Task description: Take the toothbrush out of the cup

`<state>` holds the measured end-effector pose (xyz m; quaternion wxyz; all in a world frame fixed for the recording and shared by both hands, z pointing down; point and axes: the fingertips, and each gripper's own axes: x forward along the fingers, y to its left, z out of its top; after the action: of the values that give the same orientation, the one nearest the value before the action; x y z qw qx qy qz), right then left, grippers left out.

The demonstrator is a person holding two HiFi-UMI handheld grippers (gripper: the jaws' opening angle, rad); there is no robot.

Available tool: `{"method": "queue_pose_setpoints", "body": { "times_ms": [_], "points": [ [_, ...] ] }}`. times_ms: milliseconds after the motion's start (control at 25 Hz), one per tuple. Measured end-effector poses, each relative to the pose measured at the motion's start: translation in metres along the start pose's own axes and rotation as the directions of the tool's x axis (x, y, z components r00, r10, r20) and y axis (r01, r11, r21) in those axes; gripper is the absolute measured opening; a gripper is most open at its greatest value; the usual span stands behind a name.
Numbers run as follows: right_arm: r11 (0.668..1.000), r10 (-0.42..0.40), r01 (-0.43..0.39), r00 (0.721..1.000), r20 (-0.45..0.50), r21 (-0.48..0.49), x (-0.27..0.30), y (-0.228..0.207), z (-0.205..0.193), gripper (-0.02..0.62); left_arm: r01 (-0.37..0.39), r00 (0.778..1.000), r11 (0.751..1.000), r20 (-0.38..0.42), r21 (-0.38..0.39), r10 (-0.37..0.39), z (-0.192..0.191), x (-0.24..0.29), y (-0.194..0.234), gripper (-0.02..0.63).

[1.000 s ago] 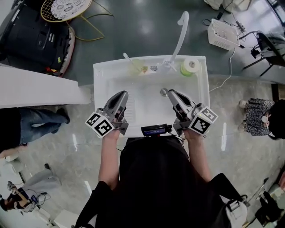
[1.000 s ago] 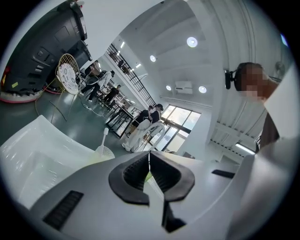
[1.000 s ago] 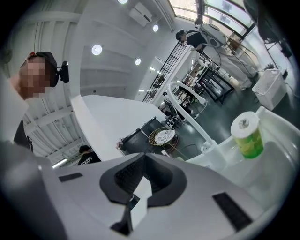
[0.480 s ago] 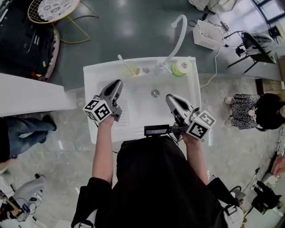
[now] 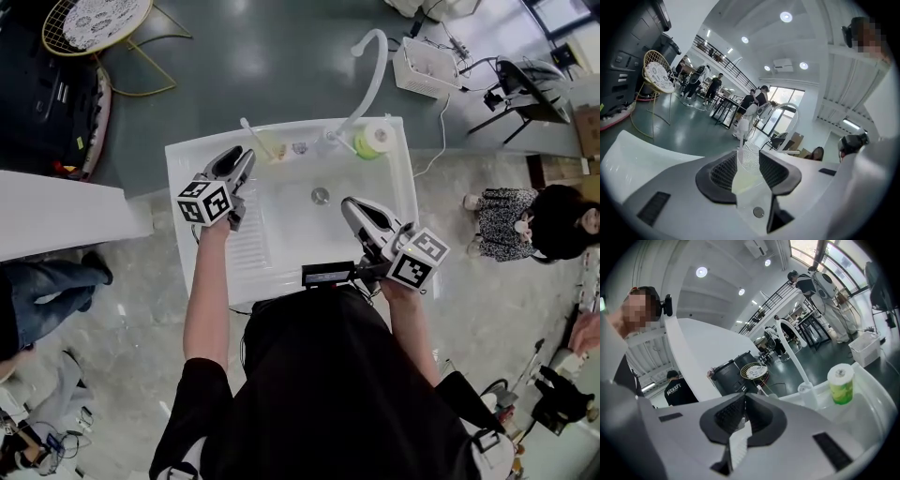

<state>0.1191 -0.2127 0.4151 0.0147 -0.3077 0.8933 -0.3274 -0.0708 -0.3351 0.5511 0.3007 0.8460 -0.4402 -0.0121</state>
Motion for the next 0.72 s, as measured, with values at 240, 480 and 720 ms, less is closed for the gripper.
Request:
{"method": "queue_pose_setpoints", "body": {
  "times_ms": [240,480,720],
  "points": [
    [1.000,-0.015,0.015,1.000,-0.004,-0.002,0.000,-0.003,-0.001,0.006,0.026,0.999,0.999,-0.029,0.043,-0.024,0.006,0.024,0.011,0.144],
    [0.999,-0.033,0.033,0.999,-0.002,0.000,-0.003,-0.007,-0.002,0.006,0.039,0.997,0.995,-0.064,0.094,-0.033,0.008,0.039,0.018,0.155],
    [0.999,-0.038,0.038,0.999,-0.003,-0.001,-0.004,-0.007,-0.001,0.006,0.051,0.997,0.985,-0.072,0.163,-0.040,0.013,0.049,0.014,0.153]
  ]
}}
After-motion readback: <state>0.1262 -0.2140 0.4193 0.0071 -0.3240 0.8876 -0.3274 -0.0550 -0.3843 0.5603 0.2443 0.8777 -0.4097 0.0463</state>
